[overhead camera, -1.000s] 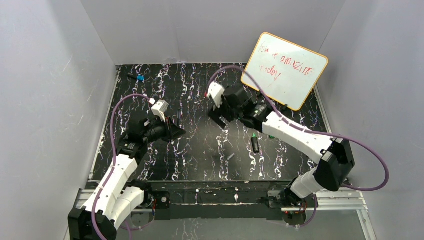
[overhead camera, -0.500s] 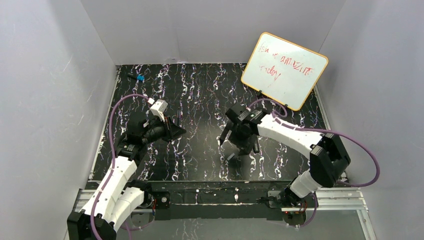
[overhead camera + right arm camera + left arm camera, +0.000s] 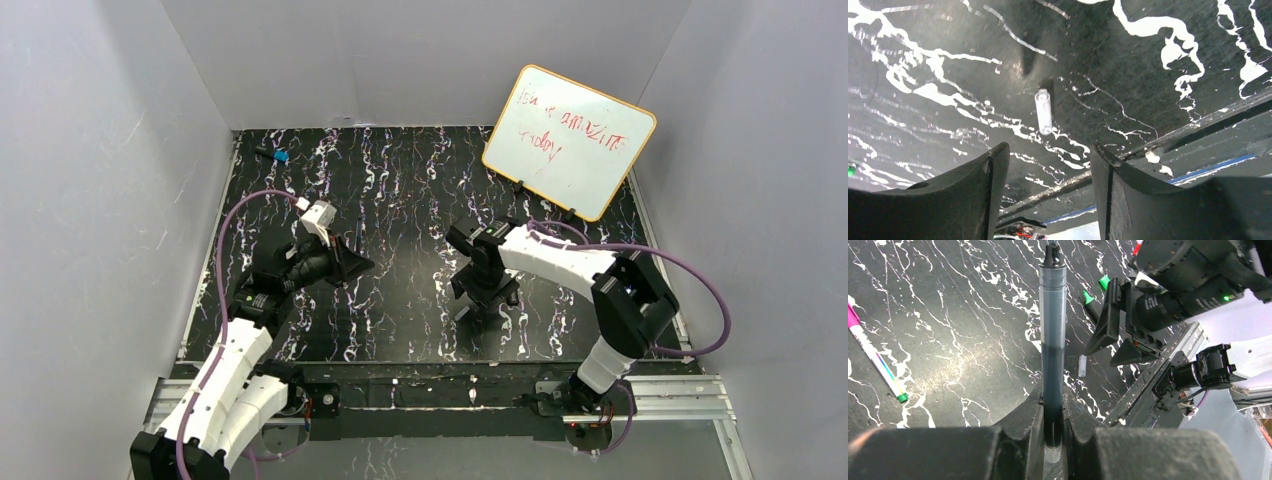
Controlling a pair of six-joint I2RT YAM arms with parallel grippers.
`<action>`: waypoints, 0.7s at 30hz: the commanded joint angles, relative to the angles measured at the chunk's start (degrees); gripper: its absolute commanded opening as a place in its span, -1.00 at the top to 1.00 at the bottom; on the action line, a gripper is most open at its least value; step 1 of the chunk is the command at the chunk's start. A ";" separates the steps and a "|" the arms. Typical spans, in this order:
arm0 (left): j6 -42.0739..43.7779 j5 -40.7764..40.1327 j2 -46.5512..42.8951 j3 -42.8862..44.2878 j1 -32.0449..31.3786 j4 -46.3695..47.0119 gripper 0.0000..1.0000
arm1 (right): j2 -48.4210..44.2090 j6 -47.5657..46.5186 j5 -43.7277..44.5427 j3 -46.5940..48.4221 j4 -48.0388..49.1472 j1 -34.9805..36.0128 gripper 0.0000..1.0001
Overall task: Insert the pens into the pen caps
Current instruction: Insert the pen cap onto the pen.
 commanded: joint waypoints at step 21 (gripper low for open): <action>1.40 0.31 -0.61 1.69 -1.58 -1.44 1.00 | 7.05 2.78 3.80 0.53 3.91 -1.13 0.11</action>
